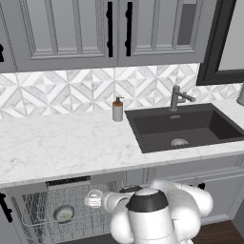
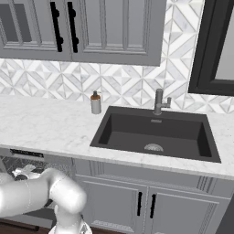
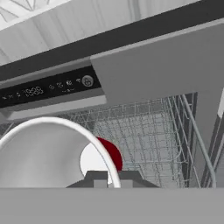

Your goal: Pick up the cup and bowl from the counter, place them in the dishwasher, and close the dishwasher door.

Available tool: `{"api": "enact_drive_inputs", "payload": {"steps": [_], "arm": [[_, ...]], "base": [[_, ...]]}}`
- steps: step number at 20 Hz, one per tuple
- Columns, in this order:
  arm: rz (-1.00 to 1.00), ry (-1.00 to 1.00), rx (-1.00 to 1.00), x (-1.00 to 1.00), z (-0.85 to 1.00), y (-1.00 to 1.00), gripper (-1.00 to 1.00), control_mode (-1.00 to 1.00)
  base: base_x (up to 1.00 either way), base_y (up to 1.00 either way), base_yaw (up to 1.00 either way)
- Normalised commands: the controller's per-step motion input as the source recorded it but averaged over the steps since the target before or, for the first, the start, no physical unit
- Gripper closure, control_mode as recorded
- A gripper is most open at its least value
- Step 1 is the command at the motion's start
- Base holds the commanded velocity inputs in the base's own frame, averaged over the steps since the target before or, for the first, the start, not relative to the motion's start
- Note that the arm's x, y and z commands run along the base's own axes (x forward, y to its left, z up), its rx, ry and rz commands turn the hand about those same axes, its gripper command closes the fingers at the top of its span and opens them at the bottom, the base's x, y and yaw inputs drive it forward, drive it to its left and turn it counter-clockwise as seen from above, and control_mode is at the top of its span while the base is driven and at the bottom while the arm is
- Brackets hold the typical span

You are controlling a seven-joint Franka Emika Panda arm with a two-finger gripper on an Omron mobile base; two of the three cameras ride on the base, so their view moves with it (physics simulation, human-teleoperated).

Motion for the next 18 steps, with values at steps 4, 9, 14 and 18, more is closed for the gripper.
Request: {"api": "enact_drive_inputs", "payload": {"steps": [4,9,14,18], "arm": [[0.08,0.29,0.03,0.00,0.25,0.00,1.00,-1.00],[0.04,0.38,0.00,0.03,0.13,0.00,1.00,-1.00],[0.00,0.27,-0.02,0.08,-0.01,0.00,1.00,-1.00],[0.00,-0.11,0.00,0.00,-0.02,0.00,1.00,-1.00]], "base": [[0.00,0.00,0.00],[0.00,0.00,0.00],[0.00,0.00,0.00],[0.00,0.00,0.00]]}}
